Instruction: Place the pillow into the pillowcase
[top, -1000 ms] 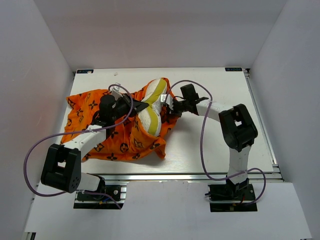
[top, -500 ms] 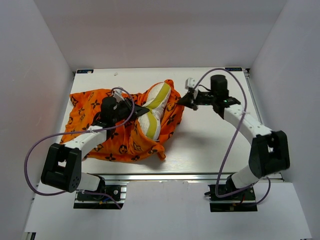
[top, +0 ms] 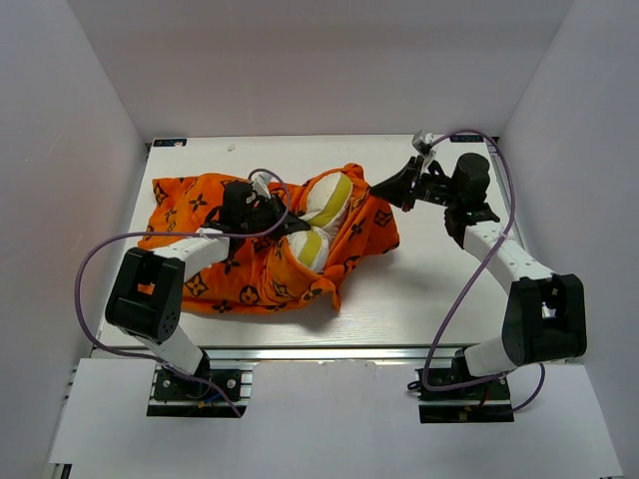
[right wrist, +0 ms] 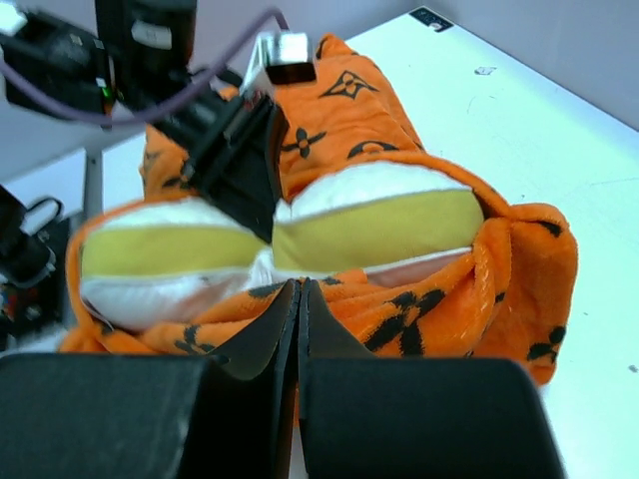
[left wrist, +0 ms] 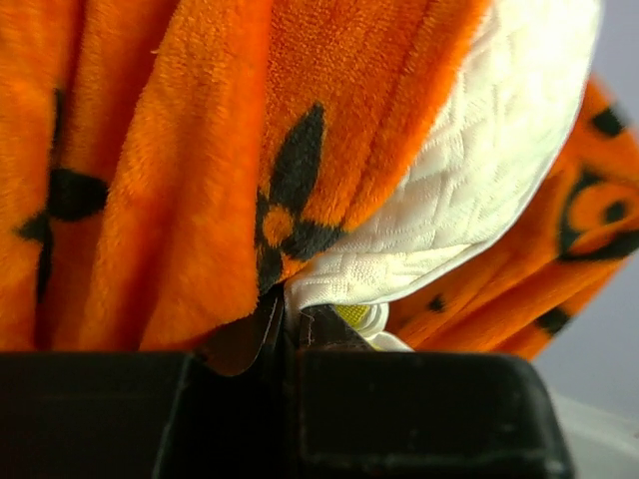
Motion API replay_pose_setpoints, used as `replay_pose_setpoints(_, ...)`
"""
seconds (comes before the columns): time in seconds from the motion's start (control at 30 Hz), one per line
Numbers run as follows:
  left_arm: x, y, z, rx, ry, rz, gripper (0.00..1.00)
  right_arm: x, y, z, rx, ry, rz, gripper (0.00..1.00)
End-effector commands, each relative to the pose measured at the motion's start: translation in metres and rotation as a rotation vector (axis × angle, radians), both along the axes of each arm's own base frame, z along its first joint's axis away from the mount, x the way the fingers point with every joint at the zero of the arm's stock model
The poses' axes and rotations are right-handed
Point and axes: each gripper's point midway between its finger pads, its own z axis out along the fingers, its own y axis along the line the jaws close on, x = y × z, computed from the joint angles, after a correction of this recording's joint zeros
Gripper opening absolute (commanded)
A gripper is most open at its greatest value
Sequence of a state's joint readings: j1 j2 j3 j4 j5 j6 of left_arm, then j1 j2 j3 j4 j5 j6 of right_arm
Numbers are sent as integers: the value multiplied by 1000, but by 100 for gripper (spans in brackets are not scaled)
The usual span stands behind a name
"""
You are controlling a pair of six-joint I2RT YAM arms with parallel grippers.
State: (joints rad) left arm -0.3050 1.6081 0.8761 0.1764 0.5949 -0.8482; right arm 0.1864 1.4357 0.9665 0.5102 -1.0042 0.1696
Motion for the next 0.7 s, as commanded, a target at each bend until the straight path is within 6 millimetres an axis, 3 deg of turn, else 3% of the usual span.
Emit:
replay_pose_setpoints(0.0,-26,18,-81,257,150,-25,0,12,-11,92,135,-201,-56,0)
replay_pose_setpoints(0.13,-64,-1,-106,312,182,-178,0,44,-16,99,166,-176,-111,0)
replay_pose_setpoints(0.27,-96,-12,-129,385,223,-289,0,56,-14,117,187,-191,-114,0)
replay_pose_setpoints(0.43,-113,-12,-153,468,275,-374,0,74,-14,140,214,-222,-134,0)
replay_pose_setpoints(0.47,-120,-11,-157,484,301,-397,0,75,-15,152,224,-248,-138,0)
replay_pose_setpoints(0.67,-139,1,-175,571,355,-473,0,80,-16,172,251,-272,-144,0)
